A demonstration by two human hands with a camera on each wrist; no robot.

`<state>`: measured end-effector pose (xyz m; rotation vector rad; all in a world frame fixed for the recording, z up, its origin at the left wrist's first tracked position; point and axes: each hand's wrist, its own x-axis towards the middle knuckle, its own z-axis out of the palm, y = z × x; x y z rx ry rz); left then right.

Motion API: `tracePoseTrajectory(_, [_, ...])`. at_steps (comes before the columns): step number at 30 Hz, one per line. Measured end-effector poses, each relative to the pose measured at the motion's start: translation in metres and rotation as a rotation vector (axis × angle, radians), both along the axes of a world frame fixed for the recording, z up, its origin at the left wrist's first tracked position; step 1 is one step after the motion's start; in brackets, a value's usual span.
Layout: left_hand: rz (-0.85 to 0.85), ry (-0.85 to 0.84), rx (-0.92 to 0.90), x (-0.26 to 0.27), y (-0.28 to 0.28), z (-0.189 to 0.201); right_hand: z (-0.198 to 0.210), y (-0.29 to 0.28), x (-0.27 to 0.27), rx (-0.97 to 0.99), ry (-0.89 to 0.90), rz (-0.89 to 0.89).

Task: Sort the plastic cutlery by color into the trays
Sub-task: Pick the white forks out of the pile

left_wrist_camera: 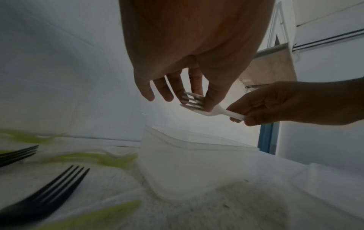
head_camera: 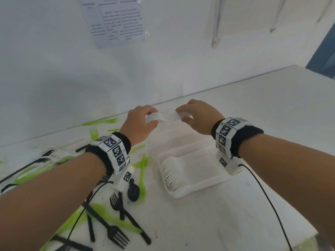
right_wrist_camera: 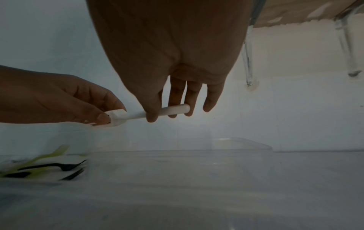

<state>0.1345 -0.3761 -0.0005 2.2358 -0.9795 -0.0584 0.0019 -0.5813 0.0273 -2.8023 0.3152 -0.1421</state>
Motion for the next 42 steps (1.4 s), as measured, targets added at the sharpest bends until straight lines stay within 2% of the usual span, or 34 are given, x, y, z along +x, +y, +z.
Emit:
tracePoseTrajectory(3, [0.053,-0.033,0.141,0.022,-0.014,-0.005,0.004,-0.018,0.022,-0.015,0.081,0.036])
tracePoseTrajectory(8, [0.057,-0.003,0.273,0.047,-0.028,-0.016,0.005,-0.039,0.065,-0.079,0.223,0.132])
tracePoseTrajectory(14, [0.119,0.050,0.439,0.056,-0.039,-0.021,-0.012,-0.046,0.105,-0.126,0.334,0.202])
tracePoseTrajectory(17, [0.146,0.024,0.476,0.058,-0.042,-0.024,-0.018,-0.047,0.120,-0.164,0.387,0.230])
tracePoseTrajectory(22, [0.167,-0.040,0.535,0.059,-0.044,-0.029,-0.024,-0.042,0.136,-0.332,0.427,0.311])
tracePoseTrajectory(27, [0.187,-0.049,0.622,0.058,-0.051,-0.034,-0.030,-0.035,0.139,-0.337,0.472,0.329])
tracePoseTrajectory(32, [0.194,-0.030,0.609,0.057,-0.052,-0.036,-0.022,-0.035,0.135,-0.396,0.557,0.427])
tracePoseTrajectory(36, [0.188,-0.037,0.607,0.053,-0.051,-0.035,-0.028,-0.030,0.141,-0.399,0.501,0.393])
tracePoseTrajectory(42, [0.123,-0.200,0.622,0.050,-0.051,-0.032,-0.034,-0.025,0.141,-0.445,0.405,0.419])
